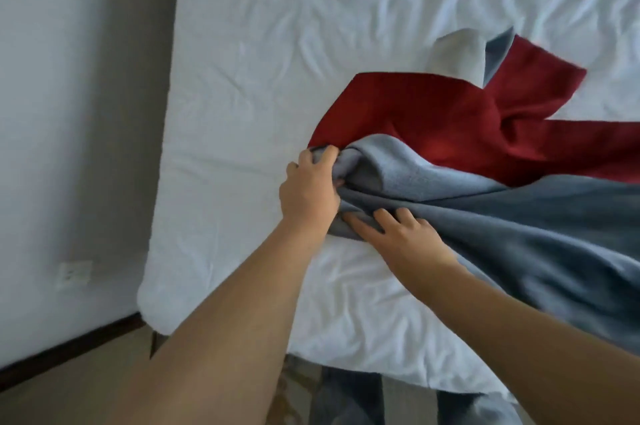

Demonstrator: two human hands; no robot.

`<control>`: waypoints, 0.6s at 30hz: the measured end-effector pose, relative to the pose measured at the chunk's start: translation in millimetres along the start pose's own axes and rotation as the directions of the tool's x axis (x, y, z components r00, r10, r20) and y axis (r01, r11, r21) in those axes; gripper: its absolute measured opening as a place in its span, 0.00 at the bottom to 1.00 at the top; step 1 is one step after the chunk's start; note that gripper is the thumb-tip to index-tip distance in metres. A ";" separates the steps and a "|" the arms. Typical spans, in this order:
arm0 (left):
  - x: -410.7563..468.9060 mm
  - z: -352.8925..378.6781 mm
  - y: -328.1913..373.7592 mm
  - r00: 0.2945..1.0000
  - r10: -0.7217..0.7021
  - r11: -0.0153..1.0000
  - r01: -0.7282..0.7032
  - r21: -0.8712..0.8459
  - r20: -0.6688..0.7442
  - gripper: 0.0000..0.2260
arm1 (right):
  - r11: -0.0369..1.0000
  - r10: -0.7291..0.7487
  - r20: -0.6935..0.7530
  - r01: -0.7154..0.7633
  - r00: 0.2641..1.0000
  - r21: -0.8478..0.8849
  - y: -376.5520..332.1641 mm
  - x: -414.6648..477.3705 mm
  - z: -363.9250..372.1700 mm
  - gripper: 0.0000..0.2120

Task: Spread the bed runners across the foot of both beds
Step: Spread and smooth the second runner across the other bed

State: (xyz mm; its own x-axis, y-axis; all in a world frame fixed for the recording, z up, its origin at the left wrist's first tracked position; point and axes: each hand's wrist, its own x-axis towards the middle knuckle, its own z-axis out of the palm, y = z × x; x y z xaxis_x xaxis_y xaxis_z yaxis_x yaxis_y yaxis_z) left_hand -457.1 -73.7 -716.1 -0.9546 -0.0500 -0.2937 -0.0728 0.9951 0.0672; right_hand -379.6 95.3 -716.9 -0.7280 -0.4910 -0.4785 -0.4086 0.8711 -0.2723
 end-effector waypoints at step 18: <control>-57.0 44.0 127.6 0.936 0.231 0.972 -0.237 0.012 -0.266 0.12 | 0.988 0.136 0.125 -0.125 0.983 -0.095 153.3 -119.5 46.6 0.41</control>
State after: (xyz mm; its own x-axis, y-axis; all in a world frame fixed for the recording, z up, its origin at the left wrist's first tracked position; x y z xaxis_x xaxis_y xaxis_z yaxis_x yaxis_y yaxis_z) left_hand -399.3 59.9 -732.7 -0.9870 0.1604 -0.0053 0.1585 0.9796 0.1234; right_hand -329.6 287.4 -740.4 -0.7023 -0.3642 -0.6117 -0.3649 0.9219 -0.1300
